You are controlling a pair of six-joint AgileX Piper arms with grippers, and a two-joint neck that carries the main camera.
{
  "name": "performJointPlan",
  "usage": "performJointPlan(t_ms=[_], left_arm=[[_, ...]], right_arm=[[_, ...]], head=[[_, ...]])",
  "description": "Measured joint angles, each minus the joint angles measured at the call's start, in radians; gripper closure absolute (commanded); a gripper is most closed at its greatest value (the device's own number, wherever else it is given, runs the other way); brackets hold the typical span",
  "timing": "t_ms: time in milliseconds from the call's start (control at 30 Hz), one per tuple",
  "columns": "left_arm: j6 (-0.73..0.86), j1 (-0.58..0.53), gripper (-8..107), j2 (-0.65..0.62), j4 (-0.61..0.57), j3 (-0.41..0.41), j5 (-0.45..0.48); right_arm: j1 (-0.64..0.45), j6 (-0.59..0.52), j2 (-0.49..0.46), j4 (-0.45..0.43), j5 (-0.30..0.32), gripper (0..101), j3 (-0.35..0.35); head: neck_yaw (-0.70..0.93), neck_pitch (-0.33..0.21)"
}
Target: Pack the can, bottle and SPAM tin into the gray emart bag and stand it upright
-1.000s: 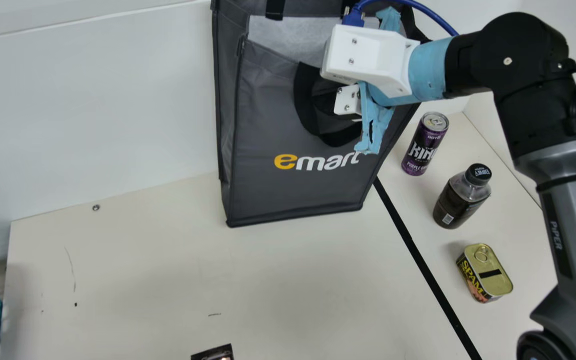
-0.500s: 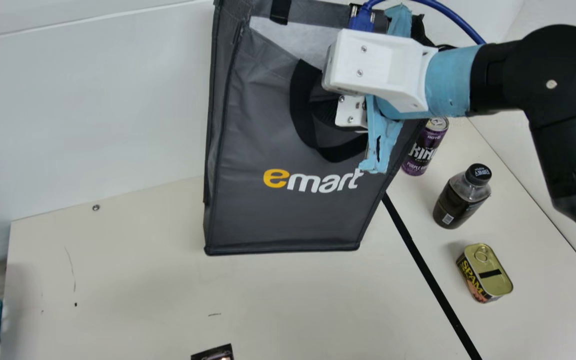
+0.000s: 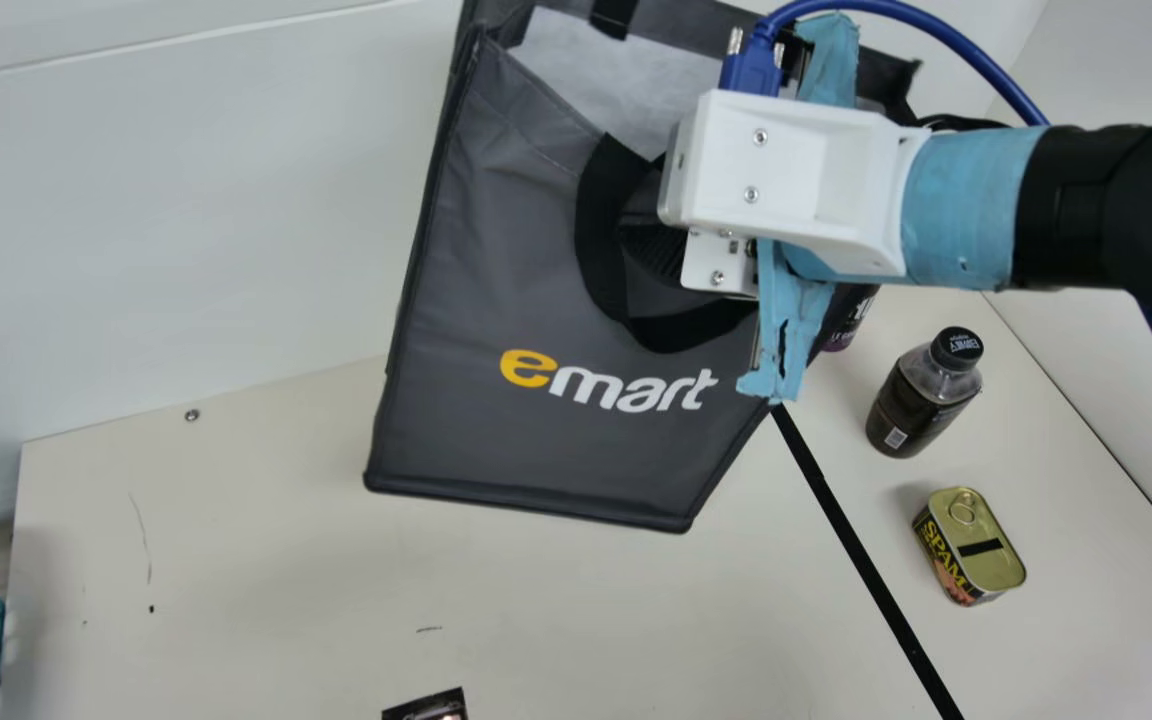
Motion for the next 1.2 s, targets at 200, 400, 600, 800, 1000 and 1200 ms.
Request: performJointPlan(t_ms=[200, 400, 600, 800, 1000, 1200], left_arm=[[0.0, 0.0, 9, 0.0, 0.0, 0.0, 0.0], [0.0, 0.0, 9, 0.0, 0.0, 0.0, 0.0], [0.0, 0.0, 9, 0.0, 0.0, 0.0, 0.0], [0.0, 0.0, 9, 0.0, 0.0, 0.0, 0.0], [0.0, 0.0, 9, 0.0, 0.0, 0.0, 0.0], [0.0, 0.0, 9, 0.0, 0.0, 0.0, 0.0]], right_arm=[[0.026, 0.011, -0.047, -0.015, 0.0, 101, 0.027], [0.058, 0.03, -0.088, -0.042, 0.0, 101, 0.058], [0.083, 0.043, -0.12, -0.068, 0.0, 101, 0.101], [0.105, 0.052, -0.145, -0.084, -0.002, 101, 0.151], [0.135, 0.069, -0.168, -0.103, -0.004, 101, 0.207], [0.175, 0.087, -0.188, -0.123, -0.004, 101, 0.263]], head=[[0.002, 0.0], [0.0, 0.0], [0.002, 0.0], [0.0, 0.002], [0.0, 0.0], [0.0, 0.0]])
